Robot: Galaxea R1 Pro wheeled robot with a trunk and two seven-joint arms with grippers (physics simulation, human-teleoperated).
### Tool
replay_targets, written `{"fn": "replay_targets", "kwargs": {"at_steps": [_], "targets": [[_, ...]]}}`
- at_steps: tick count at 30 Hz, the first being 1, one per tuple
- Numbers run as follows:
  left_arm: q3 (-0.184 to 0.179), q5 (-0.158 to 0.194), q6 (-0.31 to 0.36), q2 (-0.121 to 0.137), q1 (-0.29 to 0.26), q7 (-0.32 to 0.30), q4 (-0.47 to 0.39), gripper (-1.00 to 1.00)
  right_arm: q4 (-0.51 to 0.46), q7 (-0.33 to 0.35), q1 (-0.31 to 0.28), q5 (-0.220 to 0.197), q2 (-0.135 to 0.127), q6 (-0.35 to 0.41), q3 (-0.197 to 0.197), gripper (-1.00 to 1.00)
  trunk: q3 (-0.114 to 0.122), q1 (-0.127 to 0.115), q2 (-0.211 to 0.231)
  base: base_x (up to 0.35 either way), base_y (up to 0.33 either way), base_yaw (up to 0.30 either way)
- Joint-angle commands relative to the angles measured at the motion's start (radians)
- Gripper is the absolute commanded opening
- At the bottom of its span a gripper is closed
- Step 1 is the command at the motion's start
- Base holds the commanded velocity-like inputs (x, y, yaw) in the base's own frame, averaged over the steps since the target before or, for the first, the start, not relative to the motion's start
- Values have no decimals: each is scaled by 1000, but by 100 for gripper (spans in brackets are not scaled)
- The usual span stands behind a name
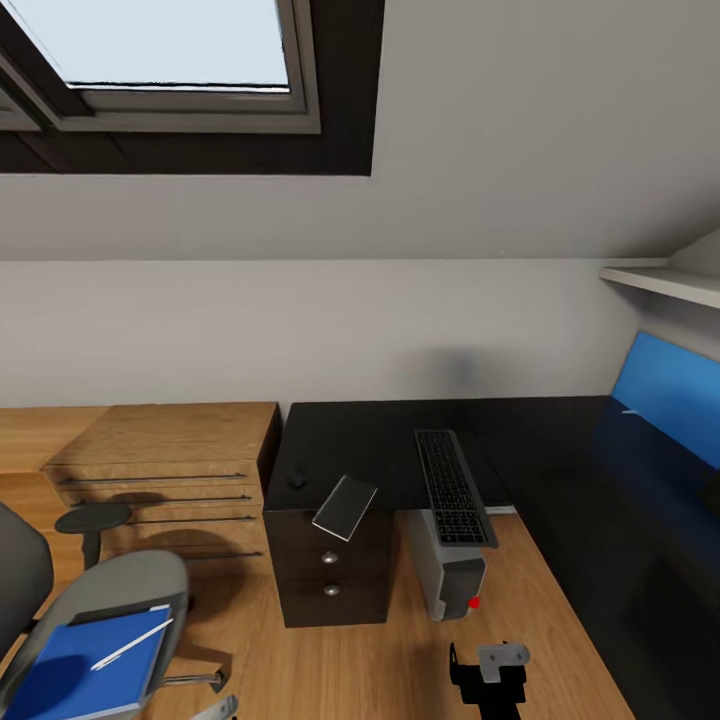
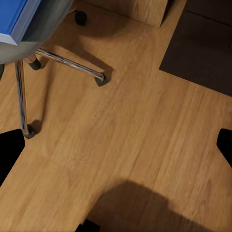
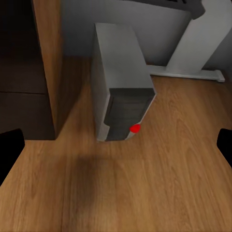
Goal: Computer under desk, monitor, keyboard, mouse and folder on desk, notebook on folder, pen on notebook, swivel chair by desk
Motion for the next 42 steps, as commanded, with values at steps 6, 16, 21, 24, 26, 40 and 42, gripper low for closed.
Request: {"fn": "replay_targets", "kwargs": {"at_steps": [6,16,21,24,26,40,42], "targets": [[-10,8,-2,1,-1,3,-3,100,3,-1,-1,-12,-1,-4,10,100,-21,24,-44,0,0,0],[-57,7,1,0,-1,-32,-34,100,1,138,-1,-30,-5,-2,-7,100,-52,62,-114,0,0,0],[-93,13,0,5,-1,-34,-111,100,-10,195,-1,-72,-12,-3,-31,100,-68,81,-149,0,0,0],[-97,15,9,11,-1,-33,-182,100,-28,223,-1,-97,-14,-3,-38,100,-77,93,-170,0,0,0],[-99,16,60,24,3,-29,-268,100,-38,242,-1,-118,-18,-2,-40,100,-83,100,-184,0,0,0],[-115,20,525,83,184,279,-926,100,-84,294,3,-177,-27,0,-43,100,-127,154,-282,0,0,0],[-116,22,532,73,188,295,-914,100,-112,295,20,-180,-27,1,-43,100,-134,162,-296,0,0,0]]}}
